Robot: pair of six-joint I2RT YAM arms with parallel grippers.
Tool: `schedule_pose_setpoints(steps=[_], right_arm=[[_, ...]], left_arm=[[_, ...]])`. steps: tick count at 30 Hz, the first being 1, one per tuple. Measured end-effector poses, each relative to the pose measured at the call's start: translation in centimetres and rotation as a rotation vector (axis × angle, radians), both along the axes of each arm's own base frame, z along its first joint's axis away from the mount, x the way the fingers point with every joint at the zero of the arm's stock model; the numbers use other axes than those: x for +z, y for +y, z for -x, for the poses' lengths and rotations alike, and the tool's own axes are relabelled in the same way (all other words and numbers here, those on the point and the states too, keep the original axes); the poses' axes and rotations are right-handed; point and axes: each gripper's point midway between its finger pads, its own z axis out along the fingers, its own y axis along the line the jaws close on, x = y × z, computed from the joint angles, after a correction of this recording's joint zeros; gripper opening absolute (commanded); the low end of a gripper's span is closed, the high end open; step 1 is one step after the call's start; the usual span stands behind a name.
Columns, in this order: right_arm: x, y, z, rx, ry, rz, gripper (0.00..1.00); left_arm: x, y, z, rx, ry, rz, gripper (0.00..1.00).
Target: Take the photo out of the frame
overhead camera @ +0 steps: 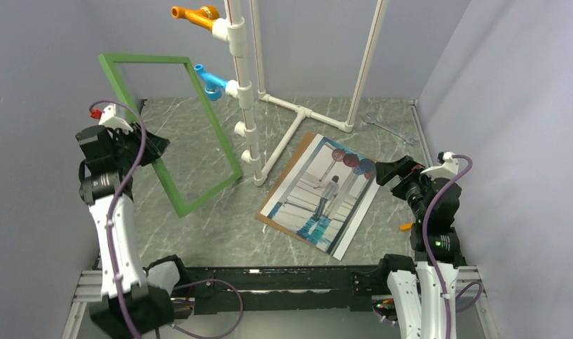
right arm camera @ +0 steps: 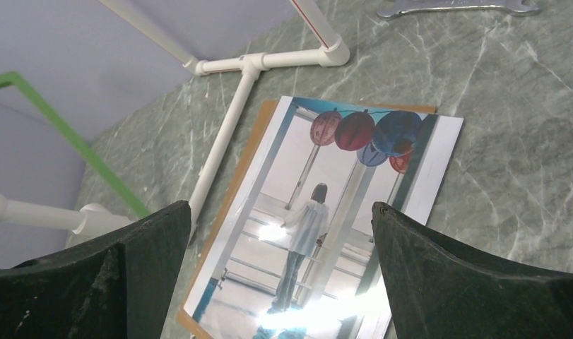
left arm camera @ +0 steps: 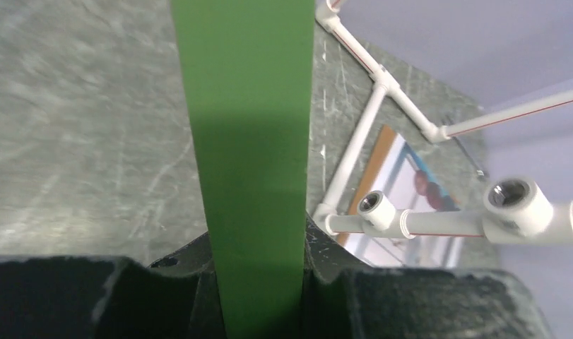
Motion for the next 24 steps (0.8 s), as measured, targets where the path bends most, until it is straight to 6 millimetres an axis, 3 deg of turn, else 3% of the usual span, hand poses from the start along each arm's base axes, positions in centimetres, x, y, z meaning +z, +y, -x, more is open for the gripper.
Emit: schedule_pose_setpoints(steps=[5, 15, 24], right_arm=[[0.0, 0.3, 0.0, 0.018, 0.0, -0.005, 1.0], [0.0, 1.0, 0.1, 0.048, 0.0, -0.004, 1.0], [0.0, 1.1, 0.2, 0.051, 0.001, -0.005, 1.0]], left_arm=[[-3.6, 1.7, -2.3, -0.01, 0.112, 0.217, 0.0], [-4.7, 3.4, -3.4, 0.053, 0.201, 0.249, 0.0], [-8.6, 4.1, -3.2, 0.222, 0.227, 0.399, 0.0]])
